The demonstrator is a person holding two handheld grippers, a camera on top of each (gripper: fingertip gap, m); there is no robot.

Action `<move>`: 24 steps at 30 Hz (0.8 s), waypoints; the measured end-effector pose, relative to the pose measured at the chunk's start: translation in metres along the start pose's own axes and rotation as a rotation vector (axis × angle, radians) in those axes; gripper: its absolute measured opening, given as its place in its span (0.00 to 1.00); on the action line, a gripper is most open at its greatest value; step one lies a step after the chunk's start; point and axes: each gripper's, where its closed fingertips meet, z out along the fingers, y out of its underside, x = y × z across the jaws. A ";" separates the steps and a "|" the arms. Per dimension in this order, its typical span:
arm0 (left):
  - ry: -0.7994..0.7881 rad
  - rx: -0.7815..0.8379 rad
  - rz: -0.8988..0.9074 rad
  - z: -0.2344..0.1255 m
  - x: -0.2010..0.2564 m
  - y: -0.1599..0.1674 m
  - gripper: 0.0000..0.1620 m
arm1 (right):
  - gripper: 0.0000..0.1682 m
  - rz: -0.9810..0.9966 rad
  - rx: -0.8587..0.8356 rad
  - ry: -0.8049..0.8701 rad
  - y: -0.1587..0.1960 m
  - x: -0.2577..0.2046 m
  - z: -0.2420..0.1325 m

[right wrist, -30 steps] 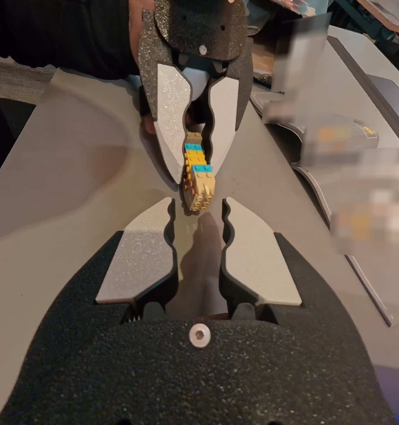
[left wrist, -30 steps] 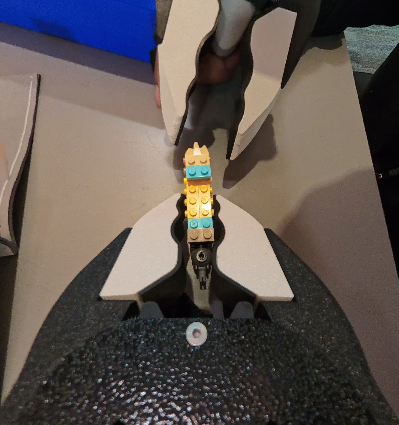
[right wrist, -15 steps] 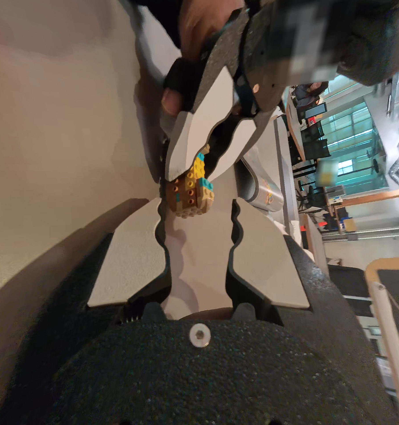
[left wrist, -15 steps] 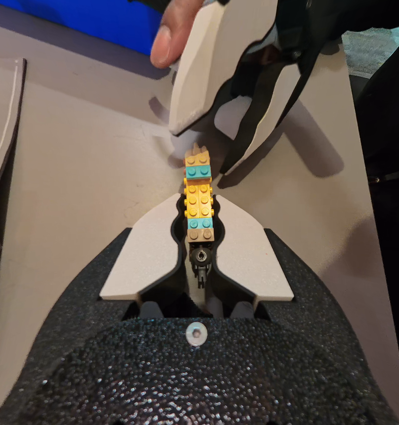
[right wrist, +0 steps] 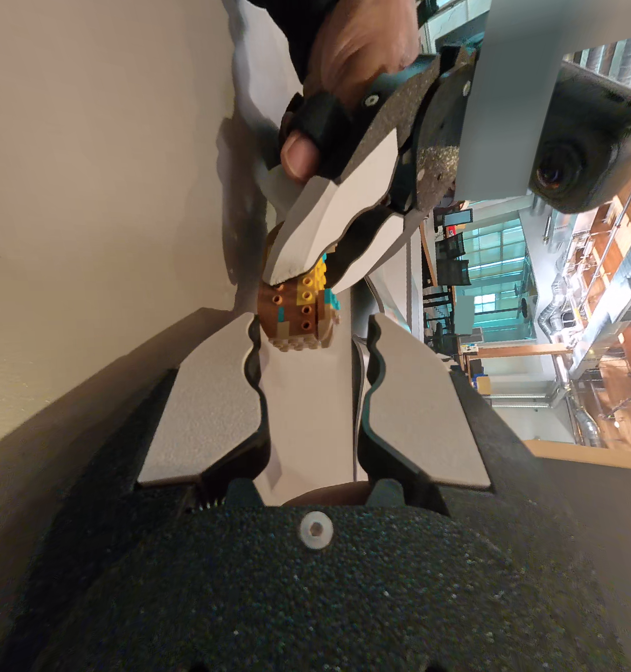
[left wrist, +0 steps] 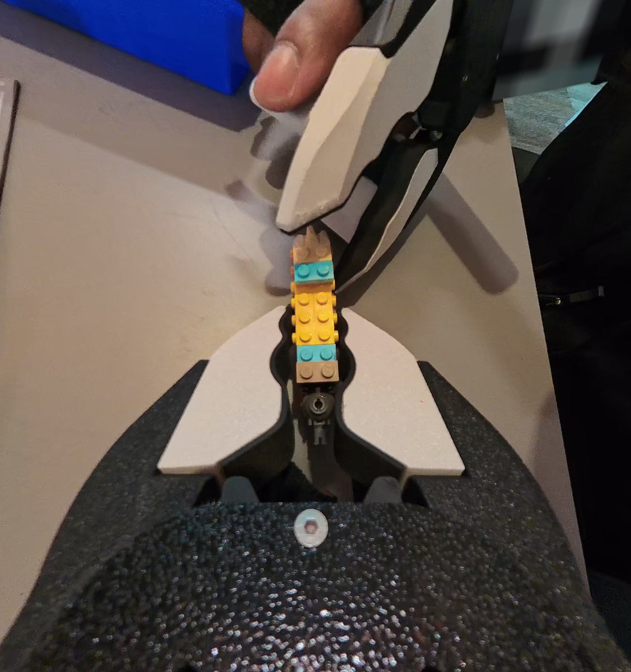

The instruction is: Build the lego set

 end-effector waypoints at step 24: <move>-0.011 -0.017 0.015 0.002 -0.001 0.002 0.13 | 0.25 -0.089 -0.051 -0.028 0.003 -0.012 0.006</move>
